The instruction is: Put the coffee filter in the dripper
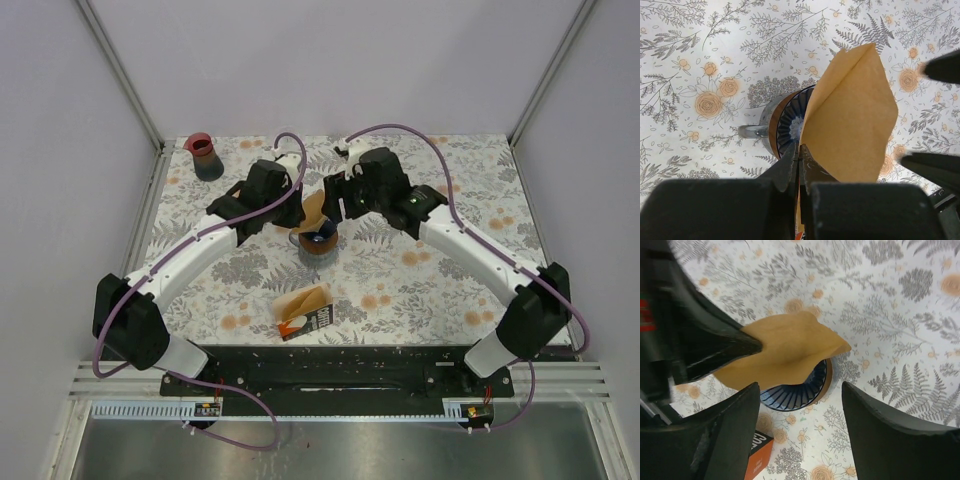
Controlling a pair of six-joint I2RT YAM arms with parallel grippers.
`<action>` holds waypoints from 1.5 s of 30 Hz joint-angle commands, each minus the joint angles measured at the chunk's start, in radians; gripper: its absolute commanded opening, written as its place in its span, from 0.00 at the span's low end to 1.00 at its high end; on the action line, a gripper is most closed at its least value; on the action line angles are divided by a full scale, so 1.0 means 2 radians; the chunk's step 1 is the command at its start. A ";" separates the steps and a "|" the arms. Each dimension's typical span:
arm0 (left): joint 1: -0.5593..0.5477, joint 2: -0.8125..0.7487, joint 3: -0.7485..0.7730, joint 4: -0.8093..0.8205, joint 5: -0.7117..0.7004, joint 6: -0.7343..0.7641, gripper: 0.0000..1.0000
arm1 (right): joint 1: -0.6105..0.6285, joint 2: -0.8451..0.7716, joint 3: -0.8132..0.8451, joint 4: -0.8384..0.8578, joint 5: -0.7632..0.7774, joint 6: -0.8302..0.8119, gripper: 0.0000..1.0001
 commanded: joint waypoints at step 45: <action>0.096 -0.043 0.032 -0.008 0.137 -0.008 0.67 | 0.034 0.170 0.184 -0.156 -0.026 -0.075 0.00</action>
